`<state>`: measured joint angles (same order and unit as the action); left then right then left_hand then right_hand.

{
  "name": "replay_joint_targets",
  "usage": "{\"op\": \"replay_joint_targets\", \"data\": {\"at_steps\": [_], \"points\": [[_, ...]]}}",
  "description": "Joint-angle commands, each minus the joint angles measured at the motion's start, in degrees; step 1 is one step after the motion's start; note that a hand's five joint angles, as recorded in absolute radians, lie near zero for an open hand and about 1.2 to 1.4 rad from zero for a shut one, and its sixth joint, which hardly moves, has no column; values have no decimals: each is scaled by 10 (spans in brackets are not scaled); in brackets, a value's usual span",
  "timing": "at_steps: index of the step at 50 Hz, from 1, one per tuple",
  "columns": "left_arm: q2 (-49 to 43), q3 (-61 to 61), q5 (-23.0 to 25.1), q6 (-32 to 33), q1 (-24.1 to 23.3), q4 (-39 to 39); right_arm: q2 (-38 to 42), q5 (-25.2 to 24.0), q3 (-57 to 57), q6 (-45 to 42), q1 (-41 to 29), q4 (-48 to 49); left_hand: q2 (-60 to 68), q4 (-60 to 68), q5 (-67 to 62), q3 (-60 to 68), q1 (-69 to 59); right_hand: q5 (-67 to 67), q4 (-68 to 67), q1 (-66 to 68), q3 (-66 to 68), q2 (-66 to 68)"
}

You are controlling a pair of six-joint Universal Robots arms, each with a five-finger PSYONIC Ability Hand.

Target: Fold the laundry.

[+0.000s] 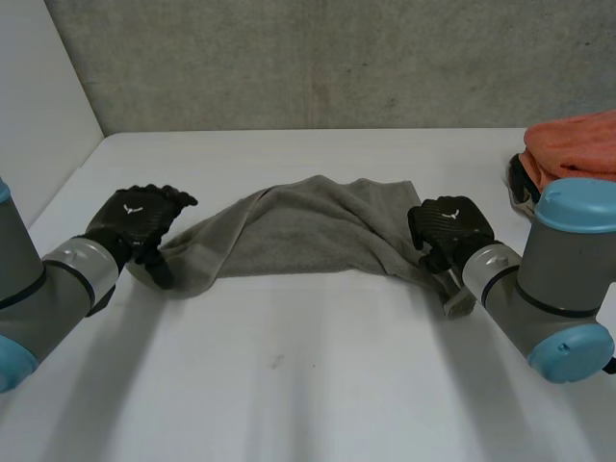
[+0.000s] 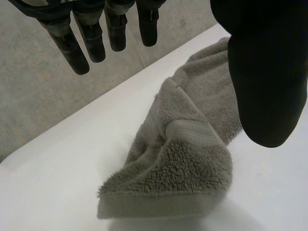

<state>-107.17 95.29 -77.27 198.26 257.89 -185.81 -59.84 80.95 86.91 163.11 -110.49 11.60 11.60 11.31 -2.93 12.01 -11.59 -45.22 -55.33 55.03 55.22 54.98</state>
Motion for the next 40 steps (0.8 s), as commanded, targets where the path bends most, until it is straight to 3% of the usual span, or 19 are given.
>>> {"op": "replay_joint_targets", "data": {"at_steps": [1,8,14,20,22,25,26,27,34,40], "points": [[-29,-52,-4,-7,-8,7,2,48,-39,80,-2,-85,1,4,12,-3,-1,110,111,-108,-110,-108],[-124,-146,-42,-5,-12,43,24,95,-67,110,-21,-133,8,11,5,4,-8,257,258,-255,-257,-254],[-181,-201,-68,-2,-19,84,53,119,-80,99,-31,-119,13,16,0,9,-13,281,282,-279,-281,-278],[-233,-248,-82,-2,-28,111,82,129,-94,80,-37,-110,146,149,-132,142,-146,257,258,-255,-257,-255],[-241,-259,-82,-2,-29,114,84,134,-96,74,-38,-102,196,199,-183,192,-196,220,221,-218,-220,-218],[-252,-280,-83,-1,-30,122,85,137,-94,63,-38,-90,444,447,-431,440,-445,59,60,-57,-59,-57],[-253,-285,-85,-1,-29,123,85,137,-93,60,-38,-87,530,533,-517,526,-530,-18,-17,20,18,20],[-252,-295,-89,-1,-28,125,83,134,-91,53,-39,-83,682,685,-669,678,-683,-239,-238,240,239,241],[-234,-333,-107,-4,-24,121,75,113,-80,19,-39,-98,684,687,-671,680,-684,-248,-247,250,248,250],[-229,-390,-112,-4,-19,127,-1,71,-6,-14,-48,-158,684,687,-671,680,-684,-248,-247,250,248,250]]}}
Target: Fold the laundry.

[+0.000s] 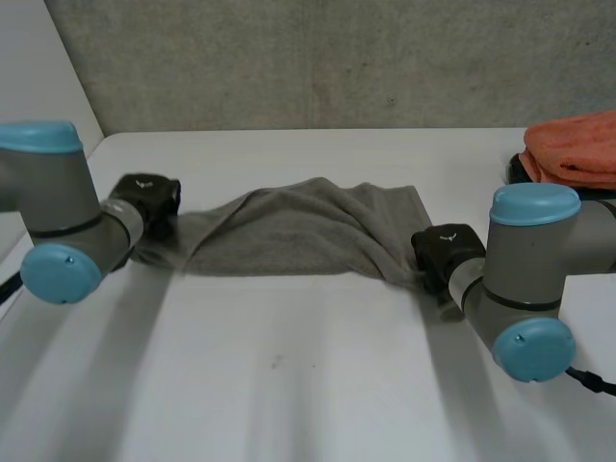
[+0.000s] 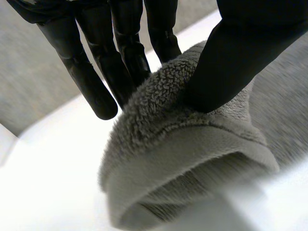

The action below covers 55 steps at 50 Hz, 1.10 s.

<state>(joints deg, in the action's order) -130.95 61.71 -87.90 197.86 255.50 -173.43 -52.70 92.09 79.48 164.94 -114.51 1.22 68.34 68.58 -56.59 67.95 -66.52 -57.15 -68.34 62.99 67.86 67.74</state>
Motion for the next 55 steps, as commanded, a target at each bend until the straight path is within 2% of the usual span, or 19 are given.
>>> {"op": "replay_joint_targets", "data": {"at_steps": [1,5,9,10,13,15,20,23,30,38,46,52,53,55], "points": [[10,-62,-7,0,6,4,-88,-47,80,-38,-10,-61,117,114,-134,120,-135,-128,-117,170,121,123],[15,-113,-4,0,5,5,-172,-102,174,-85,-47,-94,117,114,-134,120,-135,-128,-117,170,121,123],[20,-148,-3,2,-2,5,-221,-146,218,-108,-91,-118,117,114,-134,120,-135,-128,-117,170,121,123],[22,-154,-3,2,-4,5,-226,-150,219,-109,-93,-120,117,114,-134,120,-135,-60,-48,102,53,54],[33,-165,-2,-2,-11,5,-232,-140,205,-104,-82,-112,117,114,-134,120,-135,347,359,-305,-354,-353],[42,-164,-1,1,-17,6,-232,-125,186,-101,-64,-99,117,114,-134,120,-135,378,390,-336,-385,-384],[90,-135,11,2,-32,15,-224,-82,100,-99,-18,-95,117,114,-134,120,-135,572,583,-530,-579,-577],[118,-114,26,2,-37,15,-203,-80,59,-100,-12,-92,117,114,-134,120,-135,572,583,-530,-579,-577],[214,-44,82,-2,-40,11,-87,-71,-97,-79,-8,-94,117,114,-134,120,-135,572,583,-530,-579,-577],[329,33,133,-4,-43,-2,66,-72,-276,8,-20,-132,117,114,-134,120,-135,572,583,-530,-579,-577],[416,102,169,-5,-40,-80,178,-122,-385,105,-34,-160,117,114,-134,120,-135,572,583,-530,-579,-577],[441,126,178,-15,-18,-126,217,-158,-413,153,-41,-160,117,114,-134,120,-135,541,553,-500,-548,-547],[443,126,179,-19,-14,-129,221,-161,-418,159,-41,-159,117,114,-134,120,-135,513,525,-471,-520,-519],[443,128,184,-31,-6,-139,236,-163,-437,173,-42,-155,117,114,-134,120,-135,59,71,-18,-66,-65]]}}
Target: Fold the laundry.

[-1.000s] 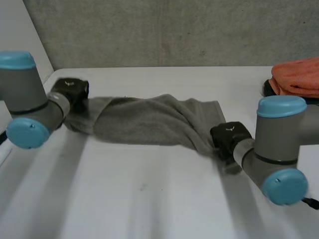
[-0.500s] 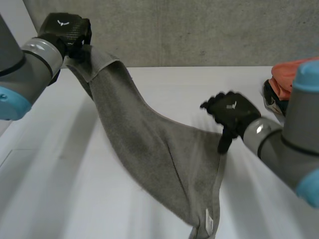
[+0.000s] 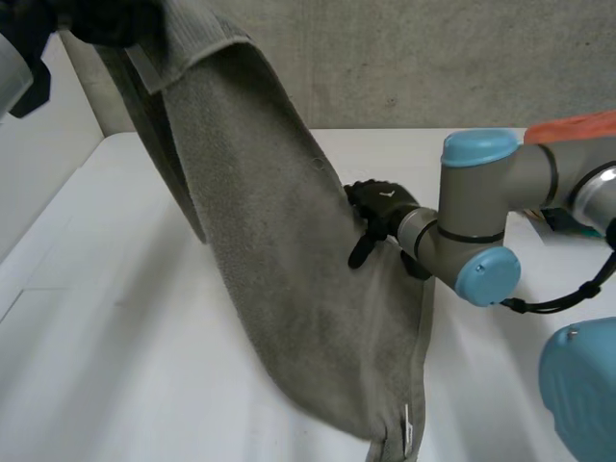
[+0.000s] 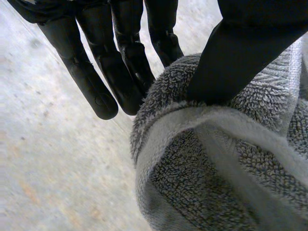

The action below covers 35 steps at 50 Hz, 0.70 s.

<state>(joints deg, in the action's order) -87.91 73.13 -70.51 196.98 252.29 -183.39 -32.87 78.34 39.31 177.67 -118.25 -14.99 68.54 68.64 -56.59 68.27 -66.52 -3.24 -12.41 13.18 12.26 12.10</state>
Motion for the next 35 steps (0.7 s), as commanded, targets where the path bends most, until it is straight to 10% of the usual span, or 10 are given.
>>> {"op": "replay_joint_targets", "data": {"at_steps": [1,13,25,35], "points": [[13,13,12,-26,28,-41,42,-24,-46,51,-5,10,115,114,-134,117,-135,-666,-674,666,676,677],[-118,-120,-42,-71,93,-50,-74,202,-197,-48,24,212,115,114,-134,117,-135,-668,-676,668,677,679],[-278,-289,-87,-148,106,-48,-233,160,-5,-94,26,339,115,114,-134,117,-135,-668,-676,668,677,679],[-363,-212,-87,-161,107,-46,-208,146,152,-130,32,334,115,114,-134,117,-135,-668,-676,668,677,679]]}}
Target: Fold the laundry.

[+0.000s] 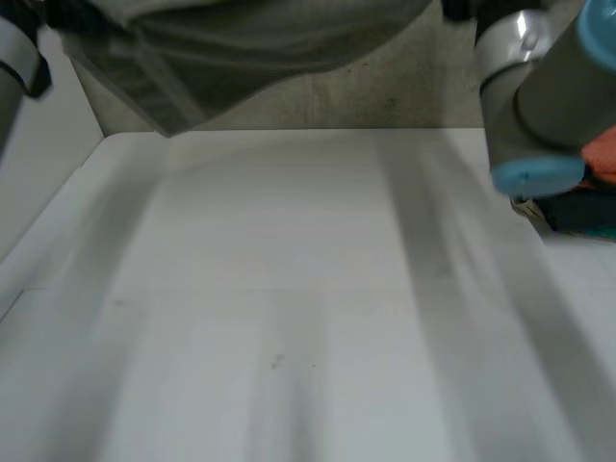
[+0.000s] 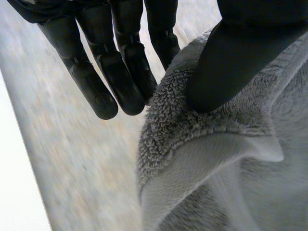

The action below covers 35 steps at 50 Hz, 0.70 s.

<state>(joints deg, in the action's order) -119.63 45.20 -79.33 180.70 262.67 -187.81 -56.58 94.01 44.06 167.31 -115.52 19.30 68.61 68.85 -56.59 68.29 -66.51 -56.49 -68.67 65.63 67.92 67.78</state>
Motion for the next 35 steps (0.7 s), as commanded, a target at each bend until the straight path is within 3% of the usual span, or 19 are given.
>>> {"op": "replay_joint_targets", "data": {"at_steps": [1,13,15,16,17,18,21,22,27,35], "points": [[-51,77,2,4,3,-2,38,-14,117,-30,5,-9,114,111,-134,117,-135,-135,-113,144,121,122],[-151,181,26,133,5,30,140,-37,233,-77,-18,-15,114,111,-134,117,-135,-135,-113,144,121,122],[-155,181,27,154,4,46,139,-37,237,-83,-20,-21,86,83,-106,89,-107,-55,-33,63,40,42],[-156,180,27,164,5,54,138,-36,239,-87,-21,-25,34,31,-54,37,-55,32,54,-24,-47,-45],[-155,178,26,182,6,75,133,-32,240,-91,-22,-35,-145,-147,125,-142,124,230,252,-221,-244,-243],[-154,176,26,191,6,86,129,-30,241,-92,-22,-42,-263,-266,243,-260,242,320,342,-311,-334,-333],[-143,166,21,226,6,135,112,-18,238,-87,-17,-72,-543,-545,522,-539,522,457,479,-448,-471,-470],[-140,163,18,233,6,147,104,-18,237,-85,-16,-79,-565,-568,545,-562,544,462,484,-454,-477,-475],[-96,164,2,251,10,199,65,-18,227,-62,1,-151,-586,-589,566,-583,565,493,514,-484,-507,-505],[-24,228,2,242,-5,198,31,-29,193,-11,47,-286,-554,-556,534,-551,533,469,491,-460,-483,-482]]}}
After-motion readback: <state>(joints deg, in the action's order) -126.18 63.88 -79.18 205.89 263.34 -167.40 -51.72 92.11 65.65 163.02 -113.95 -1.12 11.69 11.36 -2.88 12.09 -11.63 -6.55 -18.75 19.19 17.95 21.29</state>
